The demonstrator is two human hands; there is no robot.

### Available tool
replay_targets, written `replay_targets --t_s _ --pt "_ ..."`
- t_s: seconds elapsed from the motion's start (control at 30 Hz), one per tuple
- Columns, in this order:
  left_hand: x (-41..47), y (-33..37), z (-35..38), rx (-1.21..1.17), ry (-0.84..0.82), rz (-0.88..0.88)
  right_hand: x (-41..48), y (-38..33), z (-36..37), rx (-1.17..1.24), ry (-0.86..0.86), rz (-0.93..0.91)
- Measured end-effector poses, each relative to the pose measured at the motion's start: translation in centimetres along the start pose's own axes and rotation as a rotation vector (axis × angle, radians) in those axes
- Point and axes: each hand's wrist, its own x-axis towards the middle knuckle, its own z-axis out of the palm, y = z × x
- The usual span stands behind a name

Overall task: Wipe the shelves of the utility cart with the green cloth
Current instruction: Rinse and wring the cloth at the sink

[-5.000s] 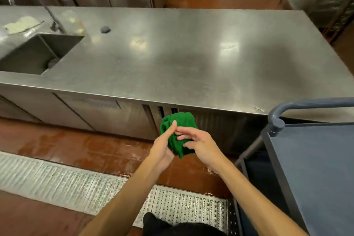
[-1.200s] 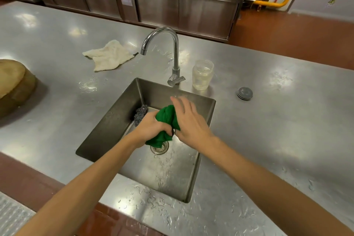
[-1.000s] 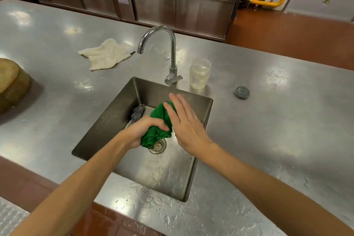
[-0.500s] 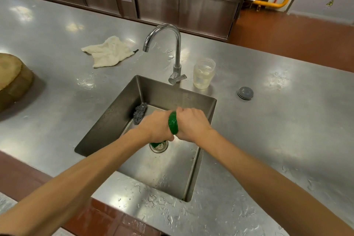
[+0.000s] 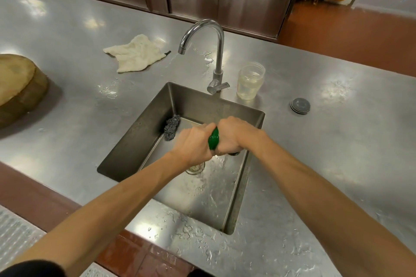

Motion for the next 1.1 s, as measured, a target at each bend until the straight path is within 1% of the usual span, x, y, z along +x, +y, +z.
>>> replay_targets --t_s 0.07,0.13,0.2,0.3,0.37,0.43,0.5,0.53,0.57,0.63,0.7,0.77,0.83,0.93,1.03,1.1 --pt "-0.3 0.0 0.5 -0.004 -0.006 0.002 0.1 0.1 0.5 0.017 -0.029 0.011" --pt "-0.4 0.0 0.5 -0.002 -0.017 0.005 0.2 0.1 1.1 -0.008 -0.003 0.011" --pt "-0.3 -0.3 0.1 -0.069 -0.054 -0.048 0.3 -0.1 1.8 -0.057 0.044 0.003" --pt "-0.2 -1.2 -0.3 -0.329 -0.126 -0.243 0.1 -0.4 2.9 -0.098 0.227 -0.014" --pt "-0.4 -2.0 -0.6 -0.535 -0.175 -0.414 -0.1 -0.5 3.4 -0.046 0.358 -0.051" --pt "-0.9 -2.4 -1.0 -0.831 -0.24 -0.554 -0.6 -0.6 3.8 -0.026 0.51 -0.135" --pt "-1.6 -2.3 -1.7 -1.147 -0.311 -0.63 -1.4 -0.6 4.1 -0.086 0.68 -0.279" --pt "-1.9 -2.2 -2.2 -1.292 -0.378 -0.637 -1.5 -0.4 4.4 -0.146 0.696 -0.346" --pt "-2.3 -2.1 -2.7 -1.41 -0.475 -0.62 -1.5 -0.2 4.5 -0.212 0.675 -0.394" --pt "-2.6 -1.9 -3.6 -1.537 -0.671 -0.57 -1.5 0.4 4.2 -0.257 0.604 -0.449" --pt "-2.5 -1.4 -4.5 -1.499 -0.753 -0.549 -1.4 0.5 3.2 -0.261 0.573 -0.423" --pt "-2.1 -0.6 -5.0 -1.371 -0.743 -0.526 -1.1 0.4 2.4 -0.285 0.557 -0.372" --pt "-1.5 0.0 -5.1 -1.192 -0.628 -0.517 -0.9 0.2 1.7 -0.276 0.504 -0.311" --pt "-0.3 0.6 -4.7 -0.902 -0.383 -0.504 -0.6 -0.3 0.8 -0.271 0.425 -0.223" --pt "0.6 0.7 -4.0 -0.604 -0.243 -0.449 0.3 -0.5 0.8 -0.205 0.392 -0.145" --pt "1.1 0.5 -3.4 -0.448 -0.178 -0.435 0.9 -0.6 0.7 -0.159 0.366 -0.081"
